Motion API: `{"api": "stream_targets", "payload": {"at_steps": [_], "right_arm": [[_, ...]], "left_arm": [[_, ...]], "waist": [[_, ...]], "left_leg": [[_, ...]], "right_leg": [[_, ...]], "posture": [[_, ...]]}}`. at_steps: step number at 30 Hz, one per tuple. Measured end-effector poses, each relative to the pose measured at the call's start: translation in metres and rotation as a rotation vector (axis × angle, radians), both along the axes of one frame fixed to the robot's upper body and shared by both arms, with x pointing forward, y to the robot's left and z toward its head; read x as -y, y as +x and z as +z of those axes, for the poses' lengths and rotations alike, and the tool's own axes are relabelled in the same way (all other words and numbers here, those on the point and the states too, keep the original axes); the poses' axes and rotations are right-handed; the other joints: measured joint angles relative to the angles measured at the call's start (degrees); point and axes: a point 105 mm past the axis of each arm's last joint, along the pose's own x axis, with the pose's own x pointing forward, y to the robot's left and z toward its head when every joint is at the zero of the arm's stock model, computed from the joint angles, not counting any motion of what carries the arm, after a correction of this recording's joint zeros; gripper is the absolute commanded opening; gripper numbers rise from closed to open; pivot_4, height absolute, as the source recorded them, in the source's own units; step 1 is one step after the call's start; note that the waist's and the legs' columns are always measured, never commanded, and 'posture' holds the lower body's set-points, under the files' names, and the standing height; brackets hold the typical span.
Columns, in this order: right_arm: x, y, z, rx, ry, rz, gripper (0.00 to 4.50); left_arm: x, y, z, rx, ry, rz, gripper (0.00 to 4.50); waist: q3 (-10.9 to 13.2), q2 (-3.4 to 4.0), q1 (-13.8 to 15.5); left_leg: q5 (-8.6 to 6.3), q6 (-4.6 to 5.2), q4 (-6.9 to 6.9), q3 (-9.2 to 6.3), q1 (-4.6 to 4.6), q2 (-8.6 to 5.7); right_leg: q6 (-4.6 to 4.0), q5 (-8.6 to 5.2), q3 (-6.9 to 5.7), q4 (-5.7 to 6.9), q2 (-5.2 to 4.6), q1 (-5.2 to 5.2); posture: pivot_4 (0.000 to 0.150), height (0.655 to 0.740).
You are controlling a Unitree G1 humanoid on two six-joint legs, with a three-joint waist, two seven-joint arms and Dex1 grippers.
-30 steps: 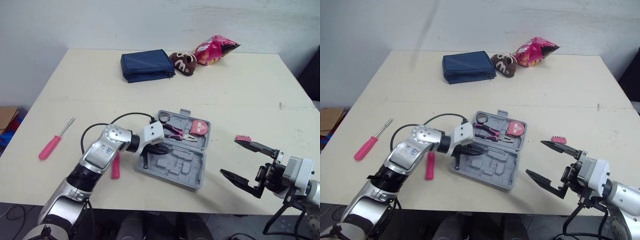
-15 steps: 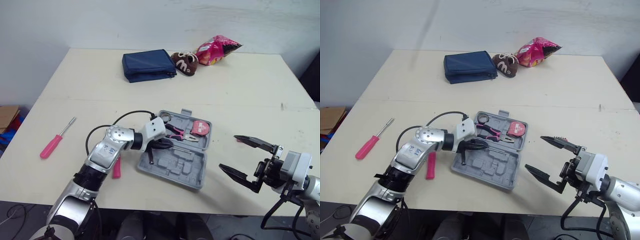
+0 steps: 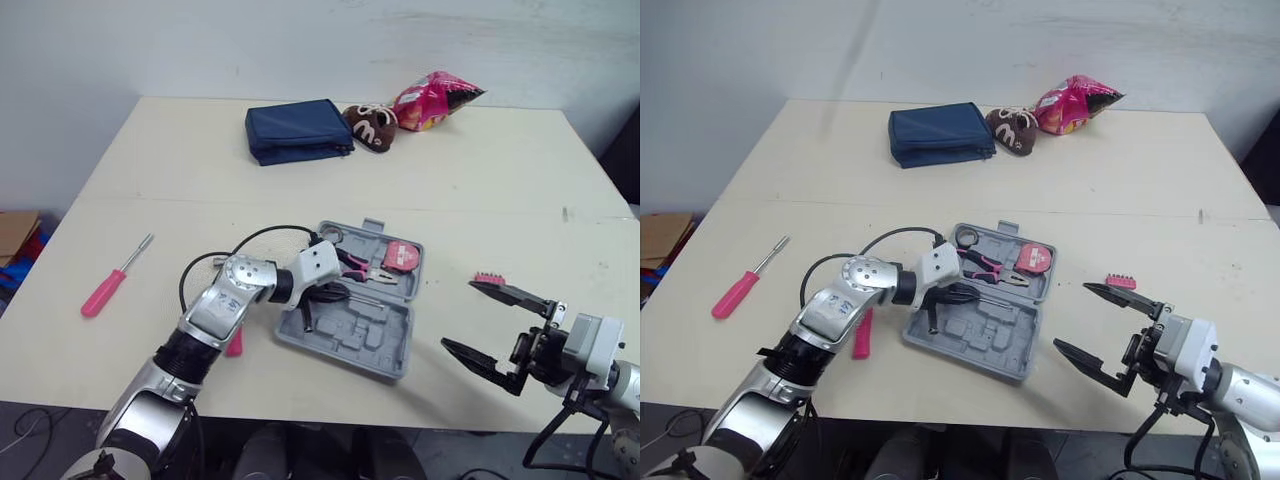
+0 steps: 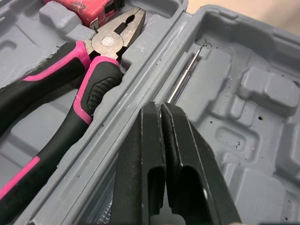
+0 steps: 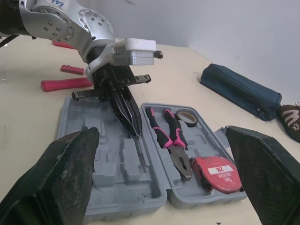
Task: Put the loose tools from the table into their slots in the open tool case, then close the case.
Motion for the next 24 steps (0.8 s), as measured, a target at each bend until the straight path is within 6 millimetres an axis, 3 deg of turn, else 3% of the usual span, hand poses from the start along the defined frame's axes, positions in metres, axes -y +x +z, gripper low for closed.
{"api": "stream_targets", "payload": {"at_steps": [9, 15, 21, 24], "right_arm": [[0.001, -0.004, -0.003, -0.005, -0.003, -0.006, 4.50], [-0.004, -0.002, 0.006, 0.022, 0.003, -0.013, 4.50], [-0.004, 0.001, 0.007, 0.012, 0.002, -0.023, 4.50], [-0.001, 0.002, 0.009, 0.013, -0.009, -0.028, 4.50]], "left_arm": [[-0.002, 0.003, -0.008, -0.012, 0.056, 0.026, 0.06], [-0.003, 0.003, -0.010, 0.014, 0.079, 0.013, 0.06], [-0.004, 0.004, -0.004, 0.053, -0.027, -0.003, 0.06], [-0.011, 0.002, 0.012, 0.082, -0.155, -0.034, 0.06]], "waist": [[-0.5, 0.09, 0.0], [-1.0, 0.25, -0.1], [-0.9, 0.24, 0.0], [-0.4, 0.27, -0.1]], "left_leg": [[-0.04, 0.01, -0.03, -0.01, 0.18, 0.03], [-0.07, -0.01, -0.10, -0.02, 0.21, 0.06], [-0.07, 0.02, -0.11, -0.04, 0.07, 0.07], [-0.05, 0.02, -0.11, -0.04, -0.22, 0.08]], "right_leg": [[-0.01, -0.01, 0.03, -0.01, -0.03, 0.14], [-0.05, -0.03, 0.09, -0.10, -0.05, 0.15], [-0.08, -0.03, 0.09, -0.16, -0.10, 0.03], [-0.08, -0.03, 0.05, -0.15, -0.10, -0.24]], "posture": [[0.150, 0.7400], [0.150, 0.7400], [0.150, 0.7400], [0.150, 0.7400]]}}
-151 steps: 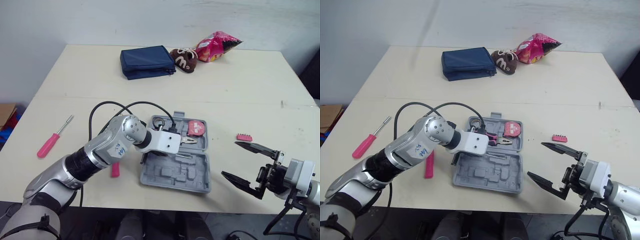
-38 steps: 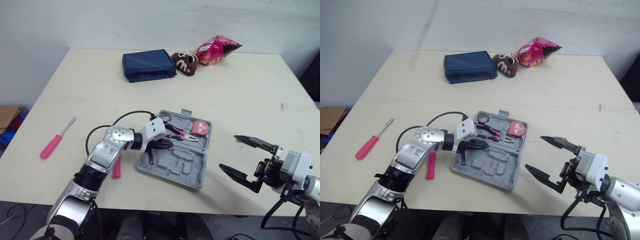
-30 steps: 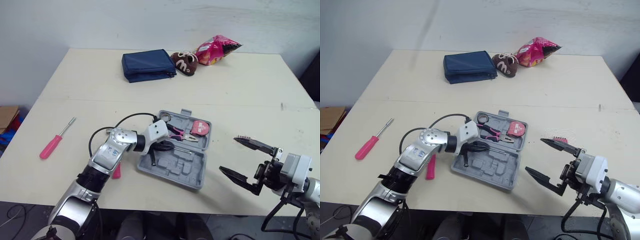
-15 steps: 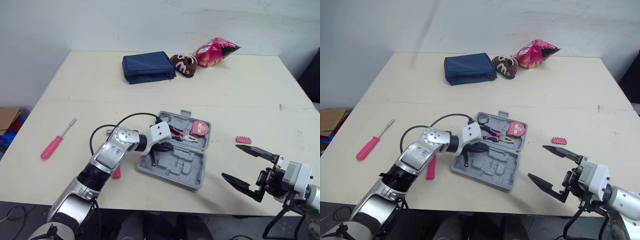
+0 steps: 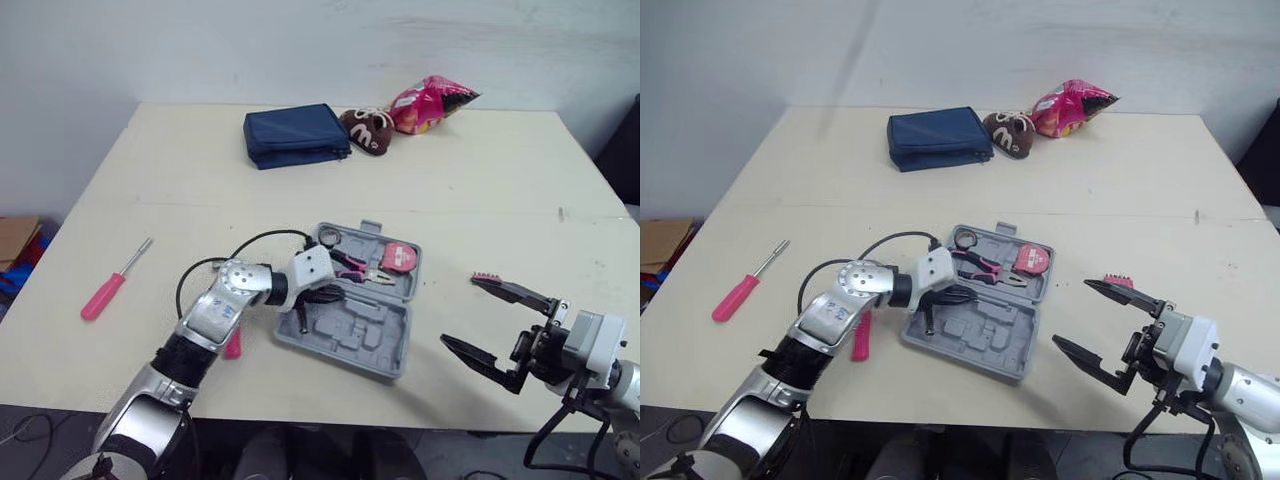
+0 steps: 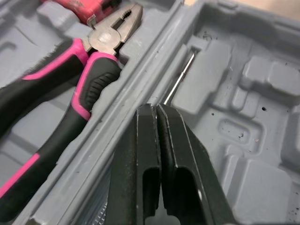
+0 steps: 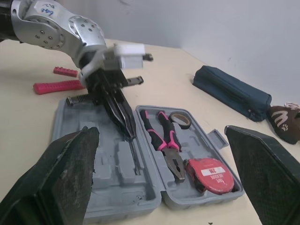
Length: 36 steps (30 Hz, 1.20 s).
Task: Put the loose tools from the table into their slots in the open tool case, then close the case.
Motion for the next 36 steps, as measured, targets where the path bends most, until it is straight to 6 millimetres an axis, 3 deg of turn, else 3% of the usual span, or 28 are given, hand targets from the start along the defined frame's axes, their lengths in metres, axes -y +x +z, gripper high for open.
{"api": "stream_targets", "payload": {"at_steps": [5, 7, 10, 13, 17, 21, 25, 27, 32, 36], "right_arm": [[0.008, -0.001, 0.005, 0.007, -0.032, -0.008, 4.50], [0.017, -0.002, 0.006, 0.001, -0.068, -0.004, 4.50], [0.039, -0.005, 0.006, -0.013, -0.108, -0.047, 4.50], [0.052, -0.010, 0.005, -0.026, -0.161, -0.043, 4.50], [0.098, -0.010, 0.012, -0.027, -0.206, -0.171, 4.50], [0.124, -0.011, 0.015, -0.025, -0.231, -0.236, 4.50], [0.160, -0.012, 0.016, -0.037, -0.263, -0.348, 4.50], [0.170, -0.014, 0.012, -0.053, -0.261, -0.379, 4.50], [0.190, -0.025, 0.001, -0.099, -0.276, -0.440, 4.50], [0.210, -0.035, -0.013, -0.139, -0.283, -0.521, 4.50]], "left_arm": [[-0.032, 0.000, 0.054, 0.135, -0.209, -0.031, 0.06], [-0.065, -0.001, 0.060, 0.142, -0.246, 0.019, 0.06], [-0.122, -0.002, 0.058, 0.142, -0.210, 0.167, 1.35], [-0.163, -0.006, 0.053, 0.142, -0.184, 0.304, 2.72], [-0.251, -0.025, 0.046, 0.143, -0.115, 0.610, 4.44], [-0.303, -0.046, 0.043, 0.182, -0.084, 0.793, 4.44], [-0.389, -0.090, 0.031, 0.182, 0.026, 1.106, 4.44], [-0.417, -0.106, 0.034, 0.193, 0.064, 1.216, 4.44], [-0.446, -0.133, 0.033, 0.170, 0.122, 1.327, 4.44], [-0.452, -0.140, 0.028, 0.148, 0.130, 1.356, 4.44]], "waist": [[0.1, 0.01, 0.0], [0.1, 0.04, -0.5], [0.3, -0.13, -1.1], [0.4, -0.18, -1.2], [0.7, -0.37, -1.5], [0.7, -0.36, -1.5], [0.7, -0.44, -1.5], [0.7, -0.46, -1.4], [0.7, -0.38, -1.3], [0.7, -0.40, -1.6]], "left_leg": [[0.09, -0.25, 0.00, 0.03, -0.16, -0.01], [0.06, -0.19, 0.00, 0.11, -0.14, -0.02], [-0.09, 0.06, -0.02, 0.05, -0.12, -0.03], [-0.15, 0.15, 0.00, 0.04, -0.03, -0.04], [-0.25, -0.06, -0.16, 0.03, 0.04, -0.01], [-0.35, -0.30, -0.42, 0.06, 0.02, 0.00], [-0.10, -0.20, -1.03, 0.24, -0.04, -0.03], [-0.09, -0.24, -1.15, 0.26, -0.06, 0.00], [-0.27, -0.53, -1.17, 0.36, -0.07, -0.01], [-0.27, -0.54, -1.15, 0.45, -0.03, 0.00]], "right_leg": [[-0.02, -0.02, -0.16, -0.12, 0.05, -0.07], [0.00, -0.02, -0.11, -0.15, 0.07, -0.05], [0.01, -0.03, -0.17, -0.16, 0.07, -0.01], [0.09, 0.02, -0.14, -0.16, 0.01, 0.09], [0.06, 0.01, -0.05, -0.21, -0.06, 0.03], [-0.05, -0.05, -0.02, -0.29, -0.12, -0.14], [-0.25, -0.16, -0.01, -0.31, -0.13, -0.61], [-0.31, -0.20, -0.18, -0.31, -0.13, -0.69], [-0.30, -0.19, -0.27, -0.31, -0.20, -0.72], [-0.26, -0.17, -0.21, -0.25, -0.20, -0.73]], "posture": [[0.150, 0.7400], [0.150, 0.7400], [0.150, 0.7400], [0.150, 0.7400], [0.150, 0.7400], [0.150, 0.7400], [0.150, 0.7400], [0.150, 0.7400], [0.150, 0.7400], [0.150, 0.7400]]}}
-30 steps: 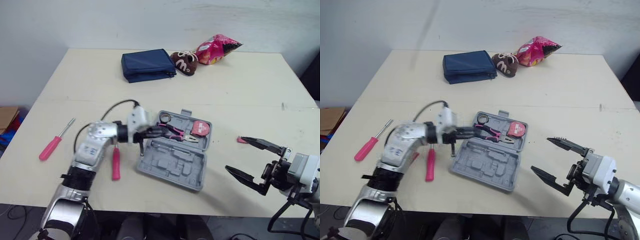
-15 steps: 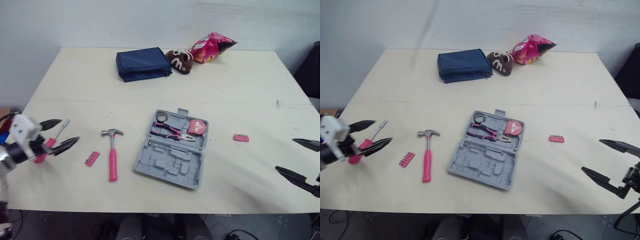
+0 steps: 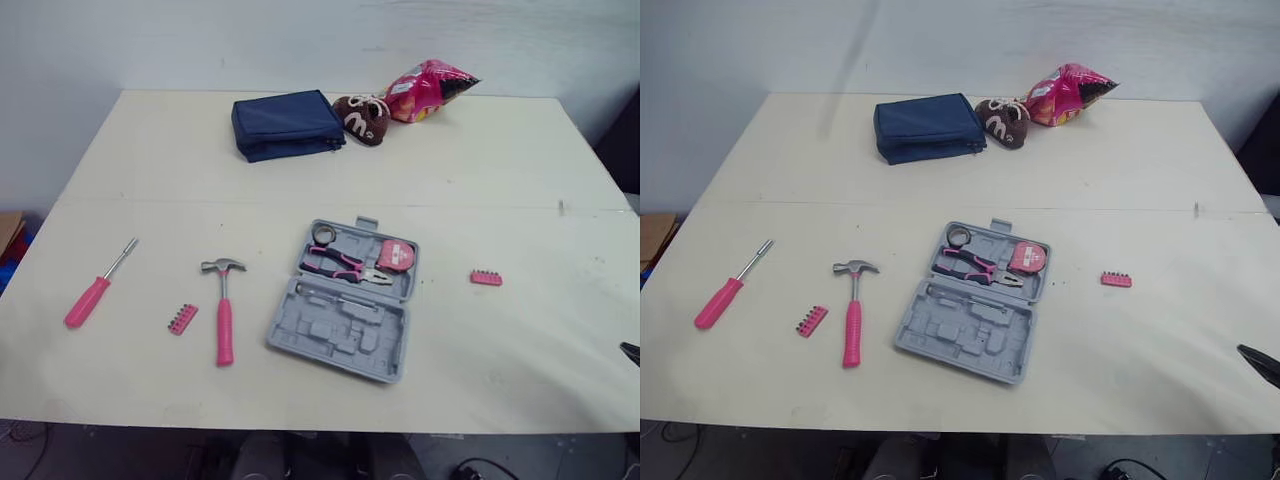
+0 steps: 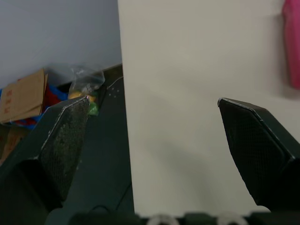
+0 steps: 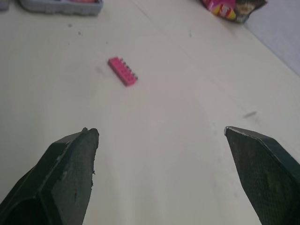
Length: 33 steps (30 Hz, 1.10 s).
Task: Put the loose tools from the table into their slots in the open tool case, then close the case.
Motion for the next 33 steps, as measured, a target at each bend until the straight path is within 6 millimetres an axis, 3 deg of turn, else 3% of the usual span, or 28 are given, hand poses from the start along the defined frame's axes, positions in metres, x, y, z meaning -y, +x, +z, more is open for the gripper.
{"api": "stream_targets", "payload": {"at_steps": [6, 15, 20, 28, 33], "right_arm": [[-0.007, 0.004, -0.001, 0.013, -0.016, 0.035, 4.50], [-0.064, 0.037, 0.010, 0.069, 0.074, 0.261, 4.50], [-0.091, 0.047, 0.033, 0.138, 0.136, 0.350, 4.50], [-0.159, 0.048, 0.029, 0.155, 0.237, 0.587, 4.50], [-0.185, 0.042, 0.023, 0.146, 0.254, 0.698, 4.50]], "left_arm": [[0.010, 0.012, 0.001, 0.011, -0.016, -0.074, 4.44], [0.043, 0.031, -0.006, 0.031, -0.048, -0.244, 4.44], [0.076, 0.035, -0.013, 0.052, -0.103, -0.350, 4.44], [0.137, 0.032, -0.005, 0.086, -0.189, -0.464, 4.44], [0.181, 0.027, -0.004, 0.072, -0.230, -0.511, 4.44]], "waist": [[0.0, 0.01, -0.4], [0.0, 0.00, -1.4], [0.0, -0.04, -1.3], [0.0, -0.13, -1.3], [0.0, -0.17, -1.2]], "left_leg": [[0.08, -0.11, 0.00, 0.09, 0.14, 0.04], [0.25, 0.18, 0.07, 0.36, 0.18, 0.06], [0.12, -0.03, 0.10, 0.31, 0.20, 0.08], [0.13, -0.02, 0.18, 0.28, 0.21, 0.11], [0.27, 0.20, 0.18, 0.28, 0.20, 0.12]], "right_leg": [[0.00, 0.00, 0.09, 0.21, 0.02, -0.02], [0.04, 0.02, -0.02, 0.38, 0.00, -0.06], [0.06, 0.03, 0.01, 0.41, -0.03, -0.05], [0.06, 0.04, 0.05, 0.41, -0.01, 0.03], [0.06, 0.04, 0.05, 0.38, 0.04, 0.04]], "posture": [[0.150, 0.7400], [0.150, 0.7400], [0.150, 0.7400], [0.150, 0.7400], [0.150, 0.7400]]}}
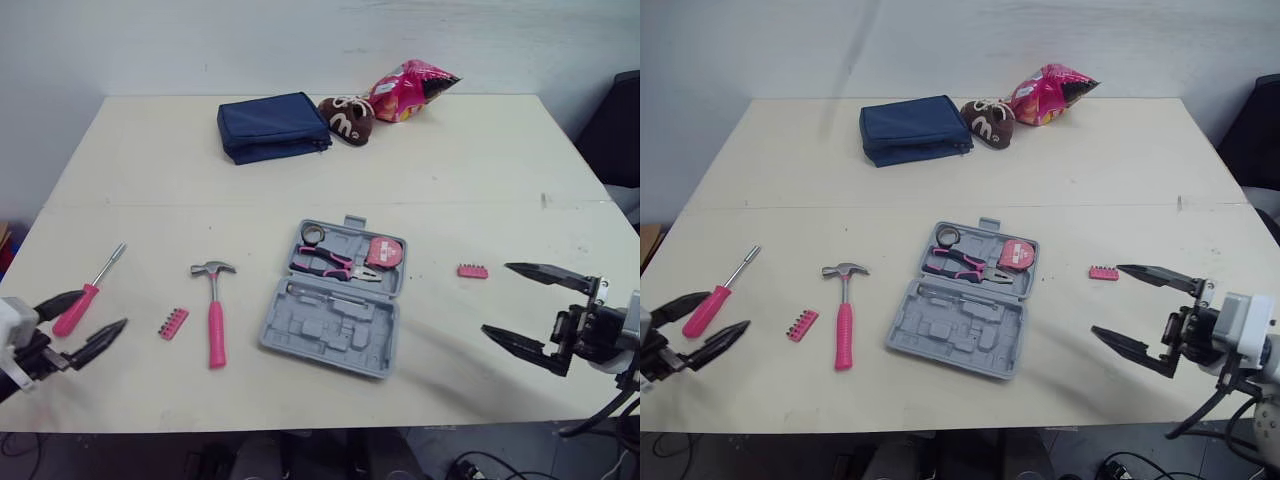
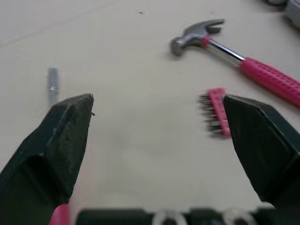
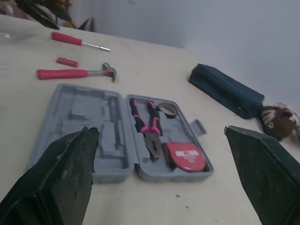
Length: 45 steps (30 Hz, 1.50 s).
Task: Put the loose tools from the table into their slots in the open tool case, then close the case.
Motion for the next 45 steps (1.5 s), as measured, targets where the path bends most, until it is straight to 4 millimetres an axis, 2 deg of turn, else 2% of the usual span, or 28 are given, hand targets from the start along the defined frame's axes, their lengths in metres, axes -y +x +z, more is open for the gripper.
{"api": "stream_targets", "payload": {"at_steps": [4, 9, 11, 17, 26, 30, 35, 41, 45], "right_arm": [[-0.010, -0.004, -0.010, -0.032, 0.010, 0.064, 4.50], [-0.013, -0.004, -0.012, -0.029, 0.003, 0.100, 4.50], [-0.015, -0.004, -0.014, -0.029, 0.002, 0.115, 4.50], [-0.012, -0.002, -0.017, -0.040, 0.005, 0.113, 4.50], [-0.011, -0.002, -0.017, -0.031, 0.004, 0.097, 4.50], [-0.013, -0.002, -0.015, -0.021, 0.005, 0.091, 4.50], [-0.026, -0.006, -0.002, -0.001, 0.028, 0.119, 4.50], [-0.042, -0.010, 0.003, -0.006, 0.031, 0.150, 4.50], [-0.042, -0.009, 0.004, -0.007, 0.038, 0.135, 4.50]], "left_arm": [[0.045, 0.006, 0.002, -0.038, -0.089, 0.028, 4.44], [0.077, 0.014, -0.005, -0.157, -0.120, 0.129, 4.44], [0.098, 0.016, -0.007, -0.191, -0.093, 0.131, 4.44], [0.121, 0.025, -0.018, -0.255, -0.091, 0.212, 4.44], [0.141, 0.035, -0.038, -0.359, -0.084, 0.273, 4.44], [0.144, 0.036, -0.047, -0.398, -0.065, 0.298, 4.44], [0.141, 0.044, -0.051, -0.385, -0.021, 0.328, 4.44], [0.141, 0.056, -0.055, -0.381, -0.031, 0.340, 4.44], [0.142, 0.057, -0.058, -0.392, -0.030, 0.334, 3.37]], "waist": [[0.0, -0.01, 0.2], [0.0, -0.01, 0.2], [0.0, -0.01, 0.2], [0.0, -0.01, 0.2], [0.0, -0.01, 1.3], [0.0, -0.01, 1.7], [-0.1, 0.12, 1.7], [-0.2, 0.33, 2.3], [-0.3, 0.55, 2.9]], "left_leg": [[0.02, 0.04, 0.11, -0.04, 0.03, -0.05], [0.03, -0.01, 0.16, -0.12, 0.15, -0.04], [0.09, 0.03, 0.16, -0.12, 0.16, -0.05], [0.27, -0.24, 0.28, -0.13, 0.15, -0.06], [0.26, -0.29, 0.40, -0.18, 0.16, -0.08], [0.25, -0.30, 0.45, -0.23, 0.13, -0.08], [0.22, -0.41, 0.46, -0.31, 0.22, -0.07], [0.14, -0.42, 0.46, -0.44, 0.34, -0.09], [0.10, -0.35, 0.45, -0.45, 0.35, -0.09]], "right_leg": [[0.07, 0.05, 0.04, 0.03, 0.00, 0.12], [0.07, 0.06, 0.03, 0.05, 0.06, 0.30], [0.06, 0.06, 0.03, 0.03, 0.08, 0.32], [0.06, 0.06, 0.01, 0.04, 0.16, 0.36], [0.07, 0.07, -0.03, 0.03, 0.18, 0.45], [0.07, 0.07, -0.05, 0.03, 0.18, 0.46], [0.07, 0.07, -0.08, 0.04, 0.18, 0.56], [0.05, 0.08, -0.14, 0.01, 0.18, 0.75], [0.04, 0.09, -0.14, -0.02, 0.16, 0.77]], "posture": [[0.150, 0.7400], [0.150, 0.7400], [0.150, 0.7400], [0.150, 0.7400], [0.150, 0.7400], [0.150, 0.7400], [0.150, 0.7400], [0.150, 0.7400], [0.150, 0.7400]]}}
